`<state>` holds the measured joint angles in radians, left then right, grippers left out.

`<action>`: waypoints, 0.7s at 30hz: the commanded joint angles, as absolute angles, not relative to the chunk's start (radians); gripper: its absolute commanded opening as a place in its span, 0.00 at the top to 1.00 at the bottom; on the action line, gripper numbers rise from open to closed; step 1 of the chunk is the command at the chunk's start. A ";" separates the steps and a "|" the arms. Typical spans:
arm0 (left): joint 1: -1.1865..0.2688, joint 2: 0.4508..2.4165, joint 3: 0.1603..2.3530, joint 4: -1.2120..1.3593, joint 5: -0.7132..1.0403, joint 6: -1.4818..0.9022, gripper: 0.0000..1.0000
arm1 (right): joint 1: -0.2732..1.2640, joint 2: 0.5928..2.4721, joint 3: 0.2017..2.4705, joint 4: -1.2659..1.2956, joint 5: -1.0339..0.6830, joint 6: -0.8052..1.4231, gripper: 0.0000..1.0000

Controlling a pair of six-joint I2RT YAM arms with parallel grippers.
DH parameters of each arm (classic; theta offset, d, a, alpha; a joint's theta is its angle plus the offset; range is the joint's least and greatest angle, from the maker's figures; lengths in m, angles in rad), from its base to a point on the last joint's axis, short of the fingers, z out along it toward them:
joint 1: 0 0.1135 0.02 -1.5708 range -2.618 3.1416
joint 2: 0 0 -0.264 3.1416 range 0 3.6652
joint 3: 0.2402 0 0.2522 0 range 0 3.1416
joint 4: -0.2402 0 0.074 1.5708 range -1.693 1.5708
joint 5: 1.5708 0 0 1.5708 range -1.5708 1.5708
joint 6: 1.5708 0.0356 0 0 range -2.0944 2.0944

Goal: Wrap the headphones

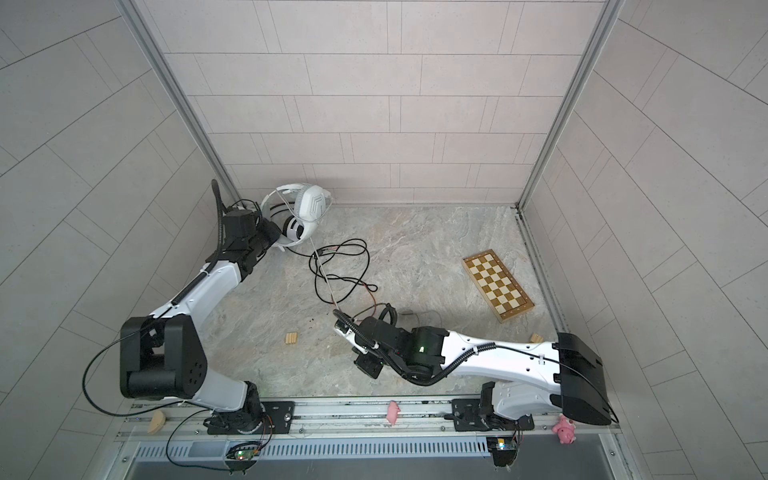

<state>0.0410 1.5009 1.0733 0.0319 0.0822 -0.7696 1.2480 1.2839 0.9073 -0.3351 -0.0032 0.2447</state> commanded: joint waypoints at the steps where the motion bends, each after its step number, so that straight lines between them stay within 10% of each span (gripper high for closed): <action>1: 0.070 1.478 1.139 0.147 0.047 -0.843 1.00 | 1.288 1.330 0.939 -0.384 -0.047 0.255 1.00; 21: -0.182 1.516 1.235 -0.054 -0.142 -0.516 1.00 | 1.297 1.035 1.178 -0.574 0.216 0.070 1.00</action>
